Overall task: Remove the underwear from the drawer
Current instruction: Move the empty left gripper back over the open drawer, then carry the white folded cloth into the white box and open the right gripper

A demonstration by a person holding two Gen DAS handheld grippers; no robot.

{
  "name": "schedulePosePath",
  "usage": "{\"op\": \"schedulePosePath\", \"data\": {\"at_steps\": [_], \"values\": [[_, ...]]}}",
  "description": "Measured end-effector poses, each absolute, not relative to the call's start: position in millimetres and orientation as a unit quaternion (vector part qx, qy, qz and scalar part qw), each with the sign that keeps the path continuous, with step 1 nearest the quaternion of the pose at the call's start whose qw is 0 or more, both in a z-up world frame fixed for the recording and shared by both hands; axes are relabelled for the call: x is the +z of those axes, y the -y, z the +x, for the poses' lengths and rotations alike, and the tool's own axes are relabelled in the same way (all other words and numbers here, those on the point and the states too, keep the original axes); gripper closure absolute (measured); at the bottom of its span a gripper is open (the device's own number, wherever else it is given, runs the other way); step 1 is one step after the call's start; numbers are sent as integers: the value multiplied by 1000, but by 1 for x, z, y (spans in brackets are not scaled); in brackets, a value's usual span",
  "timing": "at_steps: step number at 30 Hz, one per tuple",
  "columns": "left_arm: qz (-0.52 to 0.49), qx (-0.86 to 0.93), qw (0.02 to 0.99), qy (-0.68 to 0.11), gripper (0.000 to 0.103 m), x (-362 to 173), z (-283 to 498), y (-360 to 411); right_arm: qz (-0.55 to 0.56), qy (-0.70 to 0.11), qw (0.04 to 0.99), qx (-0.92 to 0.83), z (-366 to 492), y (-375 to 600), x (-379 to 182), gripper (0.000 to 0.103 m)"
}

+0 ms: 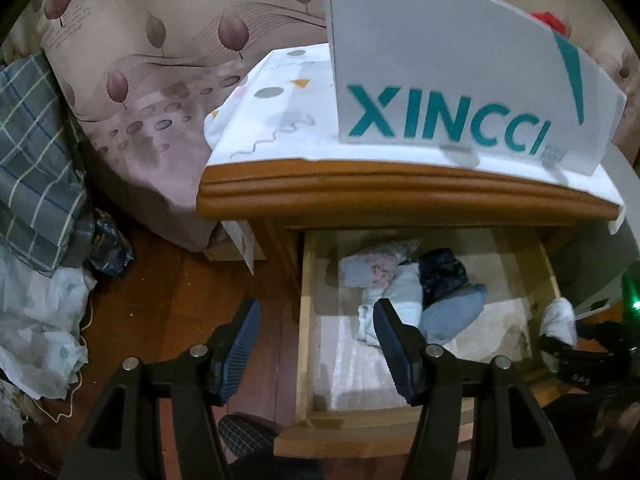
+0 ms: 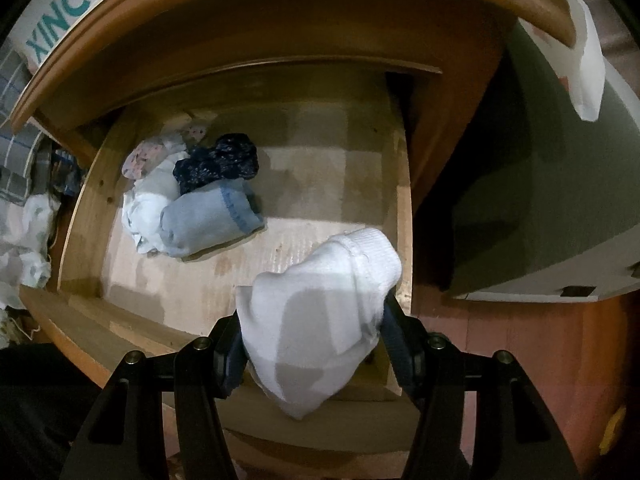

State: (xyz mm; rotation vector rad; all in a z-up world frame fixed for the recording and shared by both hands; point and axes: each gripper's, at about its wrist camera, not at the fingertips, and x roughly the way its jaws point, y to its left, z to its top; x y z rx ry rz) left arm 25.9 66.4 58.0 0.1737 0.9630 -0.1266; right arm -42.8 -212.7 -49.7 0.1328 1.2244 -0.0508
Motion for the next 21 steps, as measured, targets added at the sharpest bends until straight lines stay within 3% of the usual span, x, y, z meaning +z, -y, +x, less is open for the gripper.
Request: {"op": "schedulePosePath", "data": {"at_steps": [21], "values": [[89, -57, 883, -457, 43, 30, 33, -73, 45, -555, 830, -21, -49, 204, -28, 48]]}}
